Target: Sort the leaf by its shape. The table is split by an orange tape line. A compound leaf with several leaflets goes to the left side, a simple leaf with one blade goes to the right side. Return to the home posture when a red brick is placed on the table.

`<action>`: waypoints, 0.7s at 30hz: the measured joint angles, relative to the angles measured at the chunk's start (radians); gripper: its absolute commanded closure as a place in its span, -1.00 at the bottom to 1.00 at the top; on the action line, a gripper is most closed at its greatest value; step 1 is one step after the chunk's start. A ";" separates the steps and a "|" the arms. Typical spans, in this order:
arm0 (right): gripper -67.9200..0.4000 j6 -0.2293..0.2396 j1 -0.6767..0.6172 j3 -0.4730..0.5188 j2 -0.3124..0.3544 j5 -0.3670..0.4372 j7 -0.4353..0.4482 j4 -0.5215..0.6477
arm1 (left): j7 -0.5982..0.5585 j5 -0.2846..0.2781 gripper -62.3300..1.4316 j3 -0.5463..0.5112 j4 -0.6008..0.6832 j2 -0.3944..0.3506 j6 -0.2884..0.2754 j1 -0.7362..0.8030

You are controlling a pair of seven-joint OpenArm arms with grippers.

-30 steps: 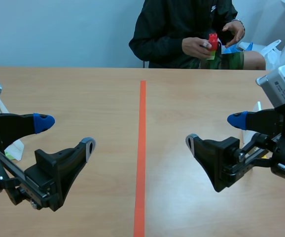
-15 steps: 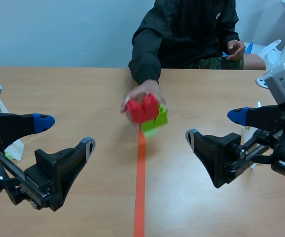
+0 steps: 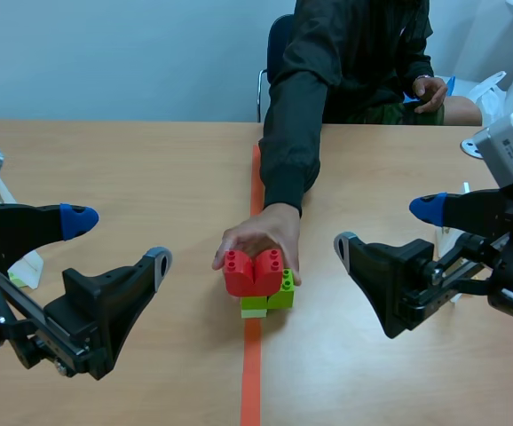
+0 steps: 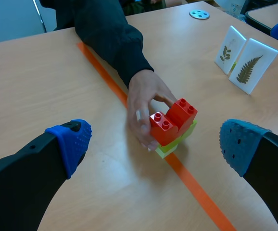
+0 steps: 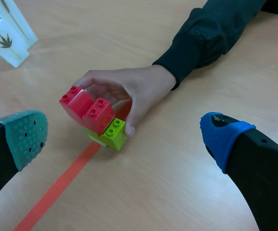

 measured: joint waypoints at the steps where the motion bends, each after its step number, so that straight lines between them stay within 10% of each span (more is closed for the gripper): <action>1: -1.00 0.000 0.000 0.000 0.000 0.000 0.000 0.000 | 0.000 0.000 -0.84 0.000 0.000 0.000 0.000 0.000; 21: -1.00 -0.025 0.000 0.000 0.000 0.000 0.000 0.000 | 0.000 0.000 -0.84 0.000 0.000 0.000 0.000 0.000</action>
